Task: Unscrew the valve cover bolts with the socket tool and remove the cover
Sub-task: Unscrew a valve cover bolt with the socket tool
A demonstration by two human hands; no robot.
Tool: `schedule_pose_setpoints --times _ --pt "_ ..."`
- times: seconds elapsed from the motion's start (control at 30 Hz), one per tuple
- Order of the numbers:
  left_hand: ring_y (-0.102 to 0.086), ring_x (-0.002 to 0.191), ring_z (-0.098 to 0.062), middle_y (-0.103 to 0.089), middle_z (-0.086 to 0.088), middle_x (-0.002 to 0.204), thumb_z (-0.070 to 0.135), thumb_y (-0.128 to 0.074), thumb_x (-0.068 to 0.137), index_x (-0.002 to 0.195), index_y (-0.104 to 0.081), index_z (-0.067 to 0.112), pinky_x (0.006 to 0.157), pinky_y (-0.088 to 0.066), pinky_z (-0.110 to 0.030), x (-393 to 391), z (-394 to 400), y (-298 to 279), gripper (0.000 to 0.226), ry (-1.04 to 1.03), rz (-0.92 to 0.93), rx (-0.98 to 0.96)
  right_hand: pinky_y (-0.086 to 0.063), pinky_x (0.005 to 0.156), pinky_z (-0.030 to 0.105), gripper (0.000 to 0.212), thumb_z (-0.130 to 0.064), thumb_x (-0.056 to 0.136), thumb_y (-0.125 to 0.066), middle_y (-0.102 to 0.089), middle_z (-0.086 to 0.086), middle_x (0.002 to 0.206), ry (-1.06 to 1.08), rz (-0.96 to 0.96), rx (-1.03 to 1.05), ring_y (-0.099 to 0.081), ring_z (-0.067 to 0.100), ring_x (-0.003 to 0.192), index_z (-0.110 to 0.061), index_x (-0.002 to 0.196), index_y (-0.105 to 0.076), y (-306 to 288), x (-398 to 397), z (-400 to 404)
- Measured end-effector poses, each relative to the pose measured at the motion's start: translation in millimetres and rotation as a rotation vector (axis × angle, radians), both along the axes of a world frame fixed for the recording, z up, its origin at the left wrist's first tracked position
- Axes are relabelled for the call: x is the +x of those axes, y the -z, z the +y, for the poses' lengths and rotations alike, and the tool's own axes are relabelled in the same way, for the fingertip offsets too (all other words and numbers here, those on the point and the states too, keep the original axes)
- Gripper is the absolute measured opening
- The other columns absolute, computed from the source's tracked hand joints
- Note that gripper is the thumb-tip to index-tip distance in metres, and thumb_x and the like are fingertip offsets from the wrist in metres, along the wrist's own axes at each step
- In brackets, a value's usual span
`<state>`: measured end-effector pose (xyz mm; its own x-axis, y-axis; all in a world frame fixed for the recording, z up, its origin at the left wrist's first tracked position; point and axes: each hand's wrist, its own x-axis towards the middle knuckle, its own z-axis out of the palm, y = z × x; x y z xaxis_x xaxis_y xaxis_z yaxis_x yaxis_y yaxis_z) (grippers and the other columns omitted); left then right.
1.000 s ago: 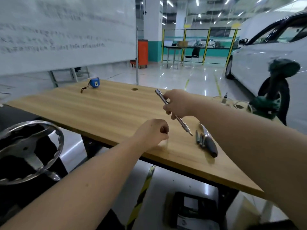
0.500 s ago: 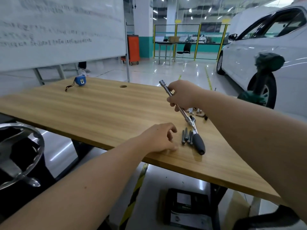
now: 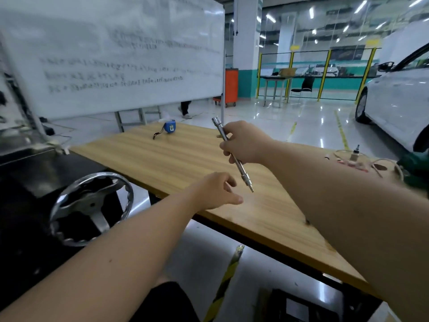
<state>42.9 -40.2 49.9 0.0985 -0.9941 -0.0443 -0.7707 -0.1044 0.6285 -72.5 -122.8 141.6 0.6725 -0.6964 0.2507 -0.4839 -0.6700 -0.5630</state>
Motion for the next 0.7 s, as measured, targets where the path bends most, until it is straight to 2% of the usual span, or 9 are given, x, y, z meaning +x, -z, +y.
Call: schedule_pose_setpoints --times 0.07,0.13,0.23,0.33,0.43,0.47,0.53,0.6,0.7 --pt "-0.069 0.087 -0.004 -0.071 0.014 0.102 0.056 -0.075 0.082 0.114 -0.06 0.034 0.074 -0.05 -0.027 22 22 -19 0.042 -0.105 0.079 -0.021 -0.063 0.057 0.037 0.013 -0.014 0.098 -0.058 -0.073 0.005 0.082 -0.061 -0.014 -0.02 -0.074 0.018 0.06 -0.009 0.11 -0.06 -5 29 18" --pt "-0.071 0.079 -0.002 -0.076 0.013 0.095 0.057 -0.073 0.079 0.102 -0.067 0.032 0.07 -0.05 -0.028 43 47 -33 0.035 -0.19 0.167 -0.069 -0.064 0.062 0.044 0.012 -0.014 0.097 -0.059 -0.073 0.004 0.081 -0.127 -0.044 -0.021 -0.074 0.019 0.062 -0.01 0.108 -0.061 -11 59 39" --pt "-0.07 0.069 0.0 -0.077 0.015 0.087 0.042 -0.068 0.093 0.089 -0.071 0.026 0.066 -0.05 -0.026 75 93 -49 0.017 -0.282 0.215 -0.129 -0.063 0.062 0.048 0.008 -0.012 0.095 -0.059 -0.074 0.006 0.08 -0.223 -0.142 -0.008 -0.074 0.022 0.064 -0.008 0.101 -0.063 -18 104 77" --pt "-0.071 0.072 -0.009 -0.078 0.005 0.083 0.031 -0.066 0.098 0.093 -0.07 0.018 0.06 -0.047 -0.024 119 157 -65 0.014 -0.416 0.158 -0.169 -0.063 0.059 0.042 0.001 -0.013 0.096 -0.061 -0.075 0.009 0.085 -0.346 -0.239 0.056 -0.073 0.018 0.06 -0.012 0.095 -0.062 -24 157 126" --pt "-0.068 0.065 -0.005 -0.073 0.011 0.072 0.029 -0.069 0.097 0.092 -0.07 0.024 0.058 -0.048 -0.021 158 237 -83 0.007 -0.545 0.052 -0.182 -0.061 0.076 0.047 0.007 -0.019 0.095 -0.064 -0.075 0.008 0.087 -0.483 -0.3 0.018 -0.074 0.023 0.077 -0.013 0.098 -0.064 -33 212 192" --pt "-0.067 0.062 -0.002 -0.072 0.015 0.069 0.03 -0.069 0.097 0.09 -0.07 0.025 0.056 -0.048 -0.019 170 266 -90 0.008 -0.598 0.011 -0.172 -0.06 0.074 0.04 0.006 -0.019 0.095 -0.065 -0.074 0.006 0.084 -0.542 -0.322 -0.002 -0.073 0.017 0.076 -0.013 0.094 -0.064 -37 229 217" --pt "-0.07 0.063 -0.006 -0.074 0.011 0.068 0.028 -0.071 0.096 0.091 -0.069 0.02 0.054 -0.051 -0.021 188 321 -103 0.01 -0.712 0.0 -0.159 -0.051 0.06 0.026 0.014 -0.019 0.094 -0.065 -0.069 -0.001 0.072 -0.661 -0.367 -0.042 -0.065 0.003 0.062 -0.017 0.082 -0.058 -45 258 270" --pt "-0.072 0.068 -0.014 -0.073 0.006 0.068 0.023 -0.072 0.096 0.095 -0.07 0.014 0.06 -0.054 -0.025 200 373 -114 0.009 -0.806 -0.027 -0.185 -0.046 0.058 0.031 0.016 -0.021 0.095 -0.065 -0.066 -0.001 0.07 -0.772 -0.388 -0.067 -0.063 0.009 0.063 -0.017 0.081 -0.058 -54 281 321" --pt "-0.069 0.066 -0.003 -0.072 0.008 0.072 0.023 -0.071 0.096 0.084 -0.067 0.021 0.058 -0.05 -0.015 209 440 -129 0.013 -0.946 -0.141 -0.208 -0.057 0.067 0.04 0.009 -0.021 0.096 -0.064 -0.072 0.001 0.075 -0.935 -0.424 -0.018 -0.07 0.018 0.068 -0.013 0.091 -0.063 -69 305 385"
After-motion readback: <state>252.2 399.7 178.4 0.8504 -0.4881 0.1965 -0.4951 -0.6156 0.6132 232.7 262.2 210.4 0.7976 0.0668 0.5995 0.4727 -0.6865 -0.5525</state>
